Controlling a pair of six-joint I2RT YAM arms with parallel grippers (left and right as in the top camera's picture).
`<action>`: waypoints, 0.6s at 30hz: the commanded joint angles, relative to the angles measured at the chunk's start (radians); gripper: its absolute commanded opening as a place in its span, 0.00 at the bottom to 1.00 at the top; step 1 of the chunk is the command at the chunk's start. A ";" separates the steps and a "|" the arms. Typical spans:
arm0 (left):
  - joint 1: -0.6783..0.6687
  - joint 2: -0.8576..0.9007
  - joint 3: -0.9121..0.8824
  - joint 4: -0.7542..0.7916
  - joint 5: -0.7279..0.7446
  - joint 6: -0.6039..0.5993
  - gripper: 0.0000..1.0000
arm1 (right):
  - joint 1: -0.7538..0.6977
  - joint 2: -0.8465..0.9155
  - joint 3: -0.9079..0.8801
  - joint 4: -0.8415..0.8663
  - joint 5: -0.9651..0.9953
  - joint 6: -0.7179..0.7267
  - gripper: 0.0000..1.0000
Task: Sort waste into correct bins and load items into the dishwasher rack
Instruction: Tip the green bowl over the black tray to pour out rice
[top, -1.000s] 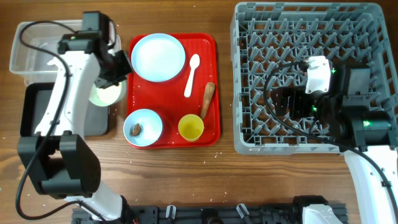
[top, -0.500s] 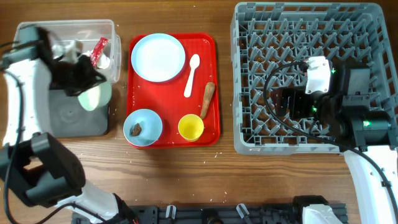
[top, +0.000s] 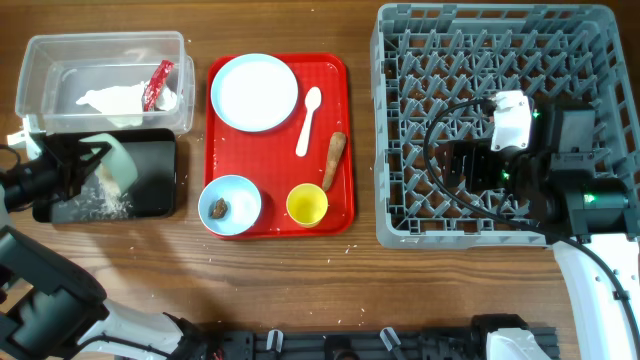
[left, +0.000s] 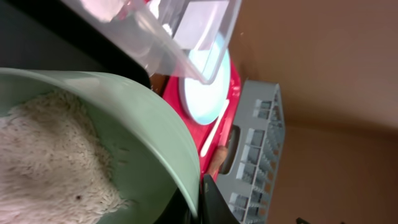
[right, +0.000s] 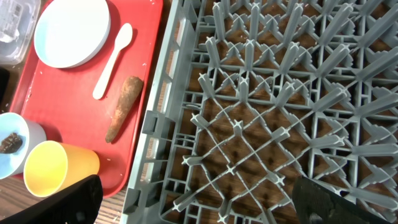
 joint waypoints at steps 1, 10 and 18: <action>0.008 0.014 -0.006 0.035 0.120 0.010 0.04 | -0.001 0.006 0.008 -0.003 -0.017 0.008 0.99; 0.023 0.014 -0.005 0.108 0.356 -0.014 0.04 | -0.001 0.006 0.008 -0.009 -0.017 0.008 0.99; 0.042 0.014 -0.005 0.140 0.533 -0.119 0.04 | -0.001 0.006 0.008 -0.041 -0.017 0.008 0.99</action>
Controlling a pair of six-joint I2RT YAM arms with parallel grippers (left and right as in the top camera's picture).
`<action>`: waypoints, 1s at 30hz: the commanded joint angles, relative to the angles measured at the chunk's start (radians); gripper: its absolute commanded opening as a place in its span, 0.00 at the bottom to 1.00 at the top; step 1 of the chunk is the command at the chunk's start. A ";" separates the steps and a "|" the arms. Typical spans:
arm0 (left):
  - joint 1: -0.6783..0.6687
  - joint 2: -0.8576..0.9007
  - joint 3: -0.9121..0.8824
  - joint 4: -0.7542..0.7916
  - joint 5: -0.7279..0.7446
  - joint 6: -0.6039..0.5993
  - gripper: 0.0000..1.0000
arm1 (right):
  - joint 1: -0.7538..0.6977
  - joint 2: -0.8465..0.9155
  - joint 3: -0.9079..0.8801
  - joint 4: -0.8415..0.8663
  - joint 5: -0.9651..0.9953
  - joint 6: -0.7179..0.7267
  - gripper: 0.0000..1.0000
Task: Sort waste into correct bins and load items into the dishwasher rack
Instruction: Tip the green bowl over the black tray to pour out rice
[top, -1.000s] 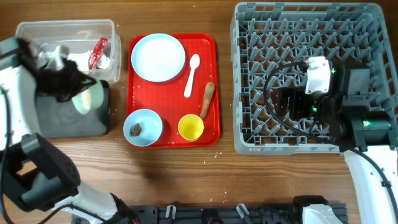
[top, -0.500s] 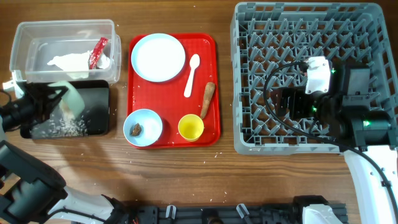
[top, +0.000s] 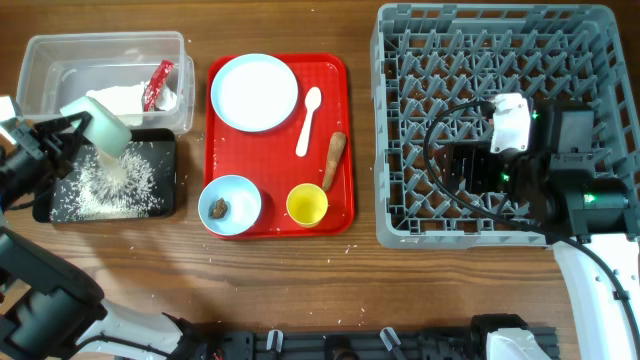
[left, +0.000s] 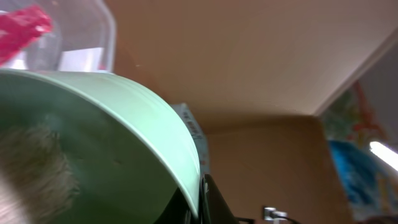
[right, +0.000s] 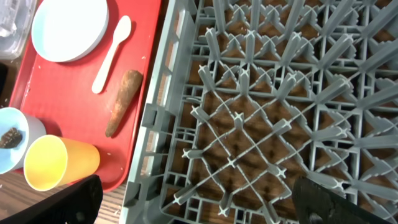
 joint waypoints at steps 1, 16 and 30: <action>0.018 0.008 -0.004 -0.002 0.097 -0.087 0.04 | -0.002 0.006 0.008 -0.020 -0.017 0.007 0.99; 0.062 0.008 -0.004 0.012 0.096 -0.300 0.04 | -0.002 0.006 0.008 -0.032 -0.017 0.007 0.99; -0.190 -0.214 0.000 0.070 -0.246 -0.272 0.04 | -0.002 0.006 0.008 -0.032 -0.017 0.008 0.99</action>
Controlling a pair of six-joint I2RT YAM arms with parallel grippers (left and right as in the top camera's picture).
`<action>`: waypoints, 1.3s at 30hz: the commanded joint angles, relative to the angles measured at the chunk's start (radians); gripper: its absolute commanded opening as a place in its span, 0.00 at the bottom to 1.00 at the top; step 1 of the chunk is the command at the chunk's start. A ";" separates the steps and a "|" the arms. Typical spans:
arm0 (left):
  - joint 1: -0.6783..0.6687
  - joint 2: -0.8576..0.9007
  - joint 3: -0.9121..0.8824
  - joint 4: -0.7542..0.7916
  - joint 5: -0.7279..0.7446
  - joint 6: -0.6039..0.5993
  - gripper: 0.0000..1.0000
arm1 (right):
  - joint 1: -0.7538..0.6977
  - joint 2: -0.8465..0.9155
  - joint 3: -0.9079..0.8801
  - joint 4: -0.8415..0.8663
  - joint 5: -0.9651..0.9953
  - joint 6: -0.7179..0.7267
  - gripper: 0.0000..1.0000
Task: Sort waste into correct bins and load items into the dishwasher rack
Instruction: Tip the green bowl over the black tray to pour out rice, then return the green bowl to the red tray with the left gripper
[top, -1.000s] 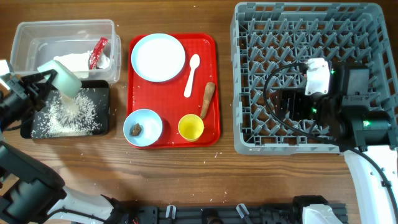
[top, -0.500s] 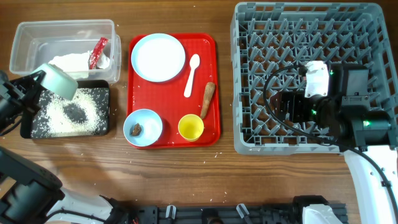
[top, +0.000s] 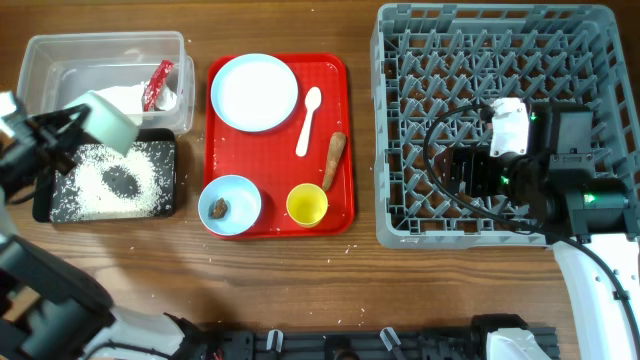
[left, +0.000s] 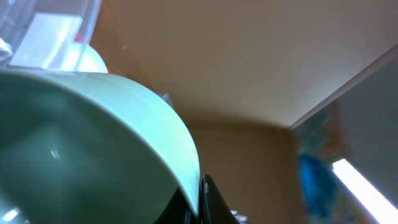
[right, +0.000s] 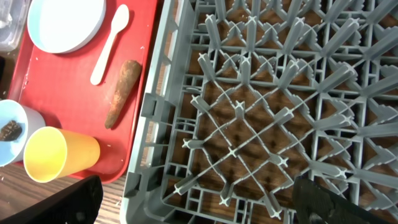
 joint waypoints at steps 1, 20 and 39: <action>-0.173 -0.154 0.000 0.025 -0.265 0.016 0.04 | -0.002 0.006 0.008 0.000 -0.017 0.008 0.99; -1.204 0.157 0.000 0.091 -1.523 0.016 0.04 | -0.002 0.006 0.008 0.031 -0.017 0.008 1.00; -1.149 -0.022 0.164 -0.330 -1.483 -0.097 0.85 | -0.002 0.006 0.008 0.011 -0.017 0.033 1.00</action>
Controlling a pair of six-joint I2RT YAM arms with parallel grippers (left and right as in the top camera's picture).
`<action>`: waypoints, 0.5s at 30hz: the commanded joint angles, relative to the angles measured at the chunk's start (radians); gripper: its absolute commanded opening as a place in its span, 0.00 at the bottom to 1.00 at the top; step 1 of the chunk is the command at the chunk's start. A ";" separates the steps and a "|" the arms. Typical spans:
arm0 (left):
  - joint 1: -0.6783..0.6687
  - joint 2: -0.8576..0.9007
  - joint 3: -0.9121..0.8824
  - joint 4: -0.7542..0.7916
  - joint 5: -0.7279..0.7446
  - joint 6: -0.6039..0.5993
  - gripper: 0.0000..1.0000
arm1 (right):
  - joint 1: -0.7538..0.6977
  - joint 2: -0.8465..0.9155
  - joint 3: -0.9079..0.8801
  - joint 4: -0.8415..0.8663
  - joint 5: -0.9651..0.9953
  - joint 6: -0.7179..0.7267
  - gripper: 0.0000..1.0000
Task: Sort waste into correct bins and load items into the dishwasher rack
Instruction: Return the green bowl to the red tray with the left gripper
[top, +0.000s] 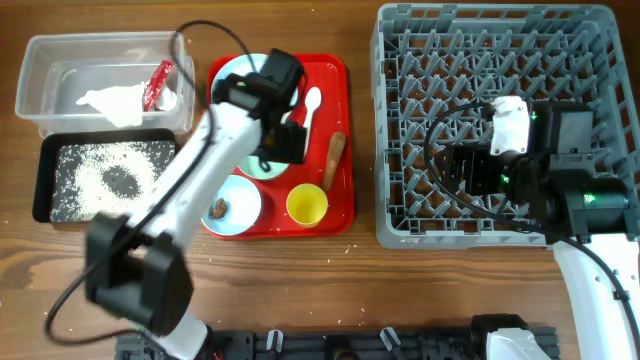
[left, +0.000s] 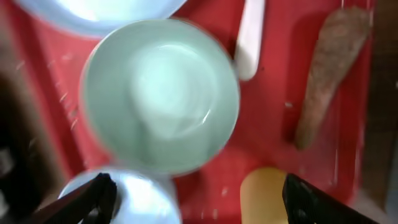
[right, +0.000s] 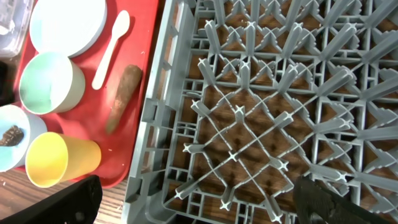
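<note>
An empty green bowl stands upright on the red tray, between the white plate and the blue bowl, which holds a food scrap. My left gripper hovers open just above the green bowl, touching nothing. Also on the tray are a white spoon, a brown carrot-like scrap and a yellow cup. My right gripper hangs open and empty over the grey dishwasher rack.
A black bin strewn with rice sits at the left. Behind it a clear bin holds white tissue and a red wrapper. The left arm stretches across the tray's left half and hides part of the plate.
The left gripper held the emptied green bowl up by the bins at the far left. Now the bowl stands on the red tray and the gripper is open above it. The right arm is unchanged.
The left gripper first held the green bowl, full of rice, tilted over the black bin. Then rice was falling into the bin. Then the bowl was empty and rice covered the bin floor. Now the bowl is released on the tray.
</note>
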 joint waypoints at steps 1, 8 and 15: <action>0.059 -0.068 -0.018 -0.093 0.059 -0.045 0.84 | -0.002 0.006 0.008 -0.004 -0.017 0.019 1.00; 0.066 -0.070 -0.301 0.108 0.105 -0.045 0.73 | -0.002 0.006 0.008 0.015 -0.017 0.017 1.00; 0.066 -0.070 -0.515 0.315 0.105 -0.054 0.40 | -0.002 0.006 0.008 0.015 -0.017 0.018 0.99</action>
